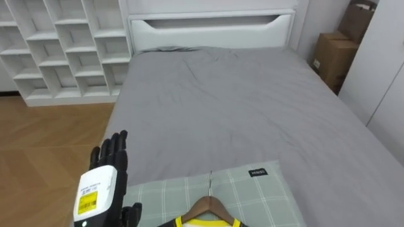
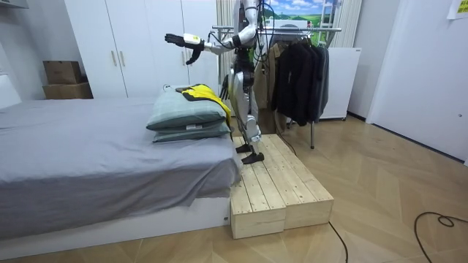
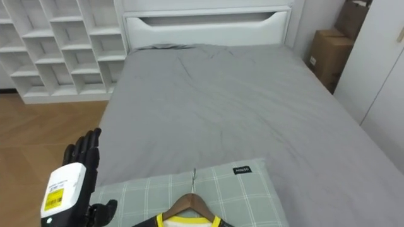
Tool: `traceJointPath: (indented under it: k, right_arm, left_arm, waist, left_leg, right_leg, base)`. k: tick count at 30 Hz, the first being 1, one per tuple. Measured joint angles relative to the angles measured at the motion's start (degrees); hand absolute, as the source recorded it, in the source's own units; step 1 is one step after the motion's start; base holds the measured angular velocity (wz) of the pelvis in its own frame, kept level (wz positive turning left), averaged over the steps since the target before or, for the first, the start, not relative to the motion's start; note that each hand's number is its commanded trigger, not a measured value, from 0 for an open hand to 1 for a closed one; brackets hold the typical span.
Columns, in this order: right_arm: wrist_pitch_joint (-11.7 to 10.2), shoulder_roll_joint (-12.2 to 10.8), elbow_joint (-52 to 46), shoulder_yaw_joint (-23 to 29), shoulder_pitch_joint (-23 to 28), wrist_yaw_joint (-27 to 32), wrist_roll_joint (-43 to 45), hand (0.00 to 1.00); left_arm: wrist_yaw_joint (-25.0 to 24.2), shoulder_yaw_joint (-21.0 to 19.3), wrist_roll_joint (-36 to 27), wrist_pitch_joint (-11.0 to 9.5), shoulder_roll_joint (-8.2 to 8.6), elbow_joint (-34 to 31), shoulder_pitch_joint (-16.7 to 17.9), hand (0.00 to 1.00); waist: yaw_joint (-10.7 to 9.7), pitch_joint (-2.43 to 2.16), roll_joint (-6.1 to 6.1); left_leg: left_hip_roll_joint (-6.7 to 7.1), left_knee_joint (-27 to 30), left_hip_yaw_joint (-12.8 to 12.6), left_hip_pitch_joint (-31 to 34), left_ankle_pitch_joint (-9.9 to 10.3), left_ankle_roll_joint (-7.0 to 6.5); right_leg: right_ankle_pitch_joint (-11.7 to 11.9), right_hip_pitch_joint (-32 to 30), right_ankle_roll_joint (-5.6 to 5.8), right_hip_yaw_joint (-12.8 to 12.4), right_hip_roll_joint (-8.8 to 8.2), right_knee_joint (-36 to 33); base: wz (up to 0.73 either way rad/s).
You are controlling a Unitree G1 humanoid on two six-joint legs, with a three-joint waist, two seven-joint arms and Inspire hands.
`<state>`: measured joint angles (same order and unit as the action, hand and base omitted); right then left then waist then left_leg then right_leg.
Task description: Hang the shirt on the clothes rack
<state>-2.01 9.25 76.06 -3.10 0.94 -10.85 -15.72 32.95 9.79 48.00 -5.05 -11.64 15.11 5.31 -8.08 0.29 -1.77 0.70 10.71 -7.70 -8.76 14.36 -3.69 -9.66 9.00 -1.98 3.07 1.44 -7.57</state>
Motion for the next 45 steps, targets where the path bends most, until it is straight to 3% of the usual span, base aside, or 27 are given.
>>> traceJointPath:
  k: [10,16,23,28,34,40,45]
  right_arm:
    - [-0.41,0.11,0.3,0.06,0.47,-1.03,-2.07,0.0]
    - [-0.45,0.15,0.21,-0.01,0.75,-1.5,-2.88,0.0]
    - [-0.41,0.14,0.0,0.02,1.19,-1.87,-4.38,0.0]
    - [-0.36,0.12,0.15,1.03,1.31,-2.44,-4.32,0.0]
    - [-0.24,0.11,0.29,2.27,1.08,-2.51,-3.48,0.0]
    - [-0.43,0.22,0.19,2.27,0.89,-1.5,-3.66,0.0]
    - [-0.49,0.25,-0.21,2.73,0.94,-0.58,-3.58,0.0]
  left_arm:
    - [-3.07,0.22,-1.35,0.0,-0.56,0.01,-1.19,0.0]
    - [-5.03,1.36,-2.54,0.14,-0.55,1.02,-1.41,0.0]
    - [-9.1,2.05,-7.98,1.17,-0.33,4.75,-2.88,0.0]
    - [-11.56,2.0,-10.26,1.65,-0.11,5.64,-2.88,0.0]
    - [-13.75,1.88,-10.31,2.69,0.05,8.9,-3.36,0.0]
    - [-15.24,2.15,-10.32,2.74,0.83,15.78,-7.78,0.0]
    - [-16.99,2.15,-10.26,2.75,0.84,17.65,-8.42,0.0]
  waist:
    - [-1.24,0.05,0.26]
    - [-1.35,-0.52,0.63]
    - [-1.4,0.03,1.55]
    - [-1.51,0.06,1.61]
    - [-2.89,0.02,1.09]
    - [-3.85,-0.07,-0.05]
    - [-4.36,-0.04,-0.54]
  left_leg:
    - [0.01,-1.31,-0.12,-0.72,-0.12,-0.11]
    - [0.07,-0.86,-0.13,0.23,-0.6,-0.08]
    - [0.05,-1.02,-0.31,0.3,-0.61,-0.06]
    - [0.04,-1.12,-0.74,0.31,-0.61,-0.06]
    - [-0.04,-1.33,-1.02,0.51,-0.61,-0.07]
    - [-0.04,-1.18,-1.16,1.06,-0.61,-0.08]
    - [-0.13,-1.07,-1.61,1.05,-0.64,-0.06]
  right_leg:
    - [0.02,-0.1,0.02,0.24,0.16,-0.26]
    - [0.05,-0.76,0.01,0.07,-0.07,-0.21]
    - [0.05,-0.9,0.02,-0.07,-0.04,-0.03]
    - [0.05,-1.31,0.02,-0.13,-0.03,-0.11]
    - [0.25,-1.8,0.01,-1.25,0.58,-0.3]
    - [0.43,-2.09,0.03,-1.34,0.56,-0.24]
    - [0.42,-2.24,0.02,-1.49,0.46,-0.2]
  base:
    - [0.0]
    - [0.0]
    - [0.0]
    - [-0.03]
    - [-0.04]
    - [-0.01]
    - [-0.04]
